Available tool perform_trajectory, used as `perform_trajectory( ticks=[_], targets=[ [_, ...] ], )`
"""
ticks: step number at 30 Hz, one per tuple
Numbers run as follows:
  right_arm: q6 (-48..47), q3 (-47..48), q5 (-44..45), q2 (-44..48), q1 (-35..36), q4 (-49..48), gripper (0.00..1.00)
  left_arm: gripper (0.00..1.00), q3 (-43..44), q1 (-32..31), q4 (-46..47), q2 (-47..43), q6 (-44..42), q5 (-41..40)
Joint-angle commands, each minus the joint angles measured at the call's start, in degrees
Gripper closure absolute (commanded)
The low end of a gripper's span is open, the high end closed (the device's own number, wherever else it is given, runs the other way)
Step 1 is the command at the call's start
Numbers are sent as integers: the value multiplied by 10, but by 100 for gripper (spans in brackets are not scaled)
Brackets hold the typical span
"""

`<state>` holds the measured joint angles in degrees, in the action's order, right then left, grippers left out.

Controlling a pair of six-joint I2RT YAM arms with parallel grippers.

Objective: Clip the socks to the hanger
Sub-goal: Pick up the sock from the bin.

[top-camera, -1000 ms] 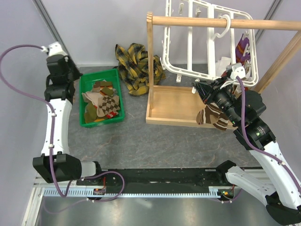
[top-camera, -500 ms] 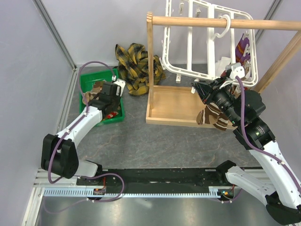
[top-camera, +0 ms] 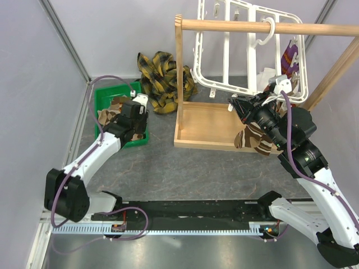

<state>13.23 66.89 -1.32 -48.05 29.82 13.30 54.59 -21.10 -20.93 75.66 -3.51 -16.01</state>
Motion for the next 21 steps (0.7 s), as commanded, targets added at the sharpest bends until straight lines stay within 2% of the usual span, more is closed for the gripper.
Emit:
perform_trajectory(
  ticks=[1, 5, 8, 10, 15, 17, 21],
  targets=[
    [-2, -4, -11, 3, 0, 1, 100, 41, -10, 0, -3, -78, 168, -9],
    [-4, -4, -11, 5, 0, 2, 100, 38, -36, 19, -28, -119, 311, -20],
    [-4, -4, -11, 6, 1, 2, 100, 38, -87, 49, -4, -153, 371, -1],
    [-5, -4, -11, 6, 1, 2, 100, 37, -119, 65, 32, -160, 367, 17],
    [-6, -6, -15, 6, 1, 2, 100, 36, -140, 97, 92, -129, 244, 72],
    [-8, -5, -16, 8, 1, 2, 100, 35, -127, 115, 95, -108, 161, 106],
    [-9, -7, -19, 11, 1, 1, 100, 36, -113, 163, 97, -90, 79, 165]
  ],
)
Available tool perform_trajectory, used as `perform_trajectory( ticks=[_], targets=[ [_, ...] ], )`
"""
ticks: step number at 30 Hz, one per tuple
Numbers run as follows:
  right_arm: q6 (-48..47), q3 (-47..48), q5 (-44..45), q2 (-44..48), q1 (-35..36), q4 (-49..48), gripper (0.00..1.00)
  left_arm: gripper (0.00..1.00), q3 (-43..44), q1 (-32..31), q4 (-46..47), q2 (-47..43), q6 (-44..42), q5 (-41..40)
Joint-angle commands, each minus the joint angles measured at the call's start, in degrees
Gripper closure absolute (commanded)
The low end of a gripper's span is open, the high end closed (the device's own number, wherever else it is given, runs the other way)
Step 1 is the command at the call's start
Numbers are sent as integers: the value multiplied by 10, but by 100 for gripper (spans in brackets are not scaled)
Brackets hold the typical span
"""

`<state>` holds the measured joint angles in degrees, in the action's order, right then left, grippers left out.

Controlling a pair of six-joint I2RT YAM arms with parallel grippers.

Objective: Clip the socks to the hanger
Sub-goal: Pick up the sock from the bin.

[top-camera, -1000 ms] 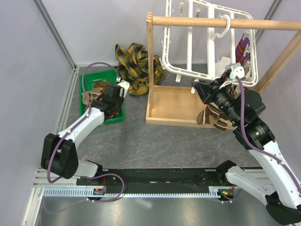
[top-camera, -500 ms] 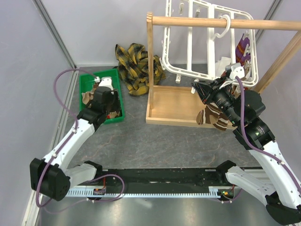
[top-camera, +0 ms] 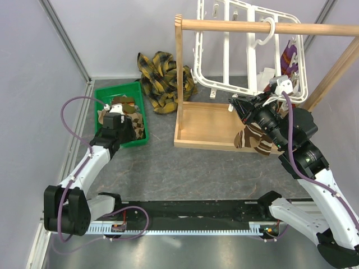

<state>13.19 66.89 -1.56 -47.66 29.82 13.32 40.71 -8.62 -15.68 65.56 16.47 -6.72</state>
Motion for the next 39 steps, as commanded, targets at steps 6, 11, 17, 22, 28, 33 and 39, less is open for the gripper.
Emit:
perform_trajectory(
  ticks=[6, 11, 17, 22, 28, 33, 39],
  targets=[
    [-11, -9, -20, 5, 0, 0, 100, 41, -19, 74, 118, 21, -147, 208],
    [-13, -10, -20, 10, 1, 0, 100, 50, -26, 76, 135, 58, -156, 237],
    [-16, -12, -19, 16, 1, 0, 100, 50, -41, 85, 151, 67, -143, 215],
    [-18, -14, -19, 19, 0, -1, 100, 50, -50, 85, 150, 72, -142, 229],
    [-17, -15, -19, 20, 0, -3, 100, 53, -46, 85, 145, 105, -134, 217],
    [-16, -17, -20, 20, 1, -5, 100, 60, -44, 85, 146, 118, -124, 217],
    [-12, -19, -24, 19, 1, -8, 100, 74, -41, 84, 137, 114, -121, 214]
  ],
)
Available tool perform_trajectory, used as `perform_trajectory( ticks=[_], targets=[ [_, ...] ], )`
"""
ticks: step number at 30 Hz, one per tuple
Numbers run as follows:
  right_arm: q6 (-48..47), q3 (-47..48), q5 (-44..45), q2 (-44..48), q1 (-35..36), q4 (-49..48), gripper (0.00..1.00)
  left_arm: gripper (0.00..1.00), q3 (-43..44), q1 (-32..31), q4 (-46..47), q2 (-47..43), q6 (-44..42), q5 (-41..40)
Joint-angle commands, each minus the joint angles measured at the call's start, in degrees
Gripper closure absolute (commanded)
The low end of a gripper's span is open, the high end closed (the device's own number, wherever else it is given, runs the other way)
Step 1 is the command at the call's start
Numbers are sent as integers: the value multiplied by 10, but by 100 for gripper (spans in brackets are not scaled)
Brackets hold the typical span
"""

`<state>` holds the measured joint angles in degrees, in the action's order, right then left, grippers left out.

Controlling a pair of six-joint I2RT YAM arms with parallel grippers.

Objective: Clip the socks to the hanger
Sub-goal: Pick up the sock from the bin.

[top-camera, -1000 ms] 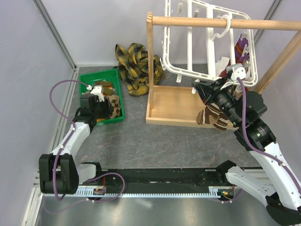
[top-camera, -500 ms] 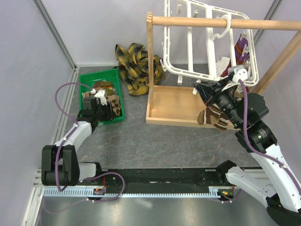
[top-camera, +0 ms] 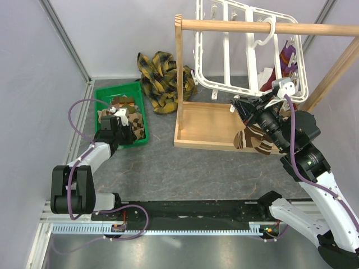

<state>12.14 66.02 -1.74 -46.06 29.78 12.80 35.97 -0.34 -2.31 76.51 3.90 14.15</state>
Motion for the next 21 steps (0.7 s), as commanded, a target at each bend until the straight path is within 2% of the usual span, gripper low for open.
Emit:
perform_trajectory(
  ticks=[1, 2, 3, 6, 14, 21],
  targets=[
    [-1, -10, -23, 3, 1, -3, 100, 78, 9, 3, 2, 2, 5, 5],
    [0, -11, -24, 3, 1, -4, 100, 80, 10, 3, 0, 0, 6, 8],
    [1, -11, -24, 3, 0, -4, 100, 86, 11, 3, 0, -5, 8, 10],
    [1, -6, -24, 4, 1, -3, 100, 98, 11, 3, 0, -41, 11, 10],
    [3, 2, -32, -5, 1, -3, 100, 98, 23, 2, -16, -157, 10, -15],
    [3, 9, -32, -9, 1, 0, 100, 98, 83, -2, -60, -194, -19, -22]
  ],
)
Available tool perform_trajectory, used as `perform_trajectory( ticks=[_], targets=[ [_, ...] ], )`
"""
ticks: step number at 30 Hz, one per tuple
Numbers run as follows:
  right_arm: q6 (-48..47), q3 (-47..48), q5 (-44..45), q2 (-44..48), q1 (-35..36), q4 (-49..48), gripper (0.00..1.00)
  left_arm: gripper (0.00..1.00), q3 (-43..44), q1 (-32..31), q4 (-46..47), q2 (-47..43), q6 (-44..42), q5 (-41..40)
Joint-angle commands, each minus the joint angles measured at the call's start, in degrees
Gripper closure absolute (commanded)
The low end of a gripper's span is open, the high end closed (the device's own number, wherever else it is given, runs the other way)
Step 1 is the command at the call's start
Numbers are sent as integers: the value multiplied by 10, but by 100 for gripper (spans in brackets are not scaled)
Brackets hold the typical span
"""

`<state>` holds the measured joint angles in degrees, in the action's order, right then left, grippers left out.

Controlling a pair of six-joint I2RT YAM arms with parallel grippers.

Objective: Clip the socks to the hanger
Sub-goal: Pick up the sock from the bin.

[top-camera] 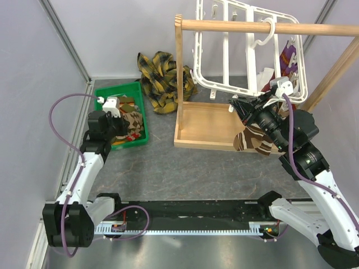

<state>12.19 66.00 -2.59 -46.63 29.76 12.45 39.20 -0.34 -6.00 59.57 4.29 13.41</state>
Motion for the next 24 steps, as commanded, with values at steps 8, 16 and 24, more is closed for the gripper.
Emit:
perform_trajectory(
  ticks=[8, 16, 24],
  targets=[
    [6, 21, -30, -15, 1, 14, 100, 98, 165, -58, -114, -63, -81, -44],
    [11, 24, -34, -15, 0, 14, 100, 98, 271, -90, -204, -71, -121, -38],
    [13, 28, -40, -17, 1, 14, 100, 98, 370, -139, -290, -58, -148, 45]
  ],
)
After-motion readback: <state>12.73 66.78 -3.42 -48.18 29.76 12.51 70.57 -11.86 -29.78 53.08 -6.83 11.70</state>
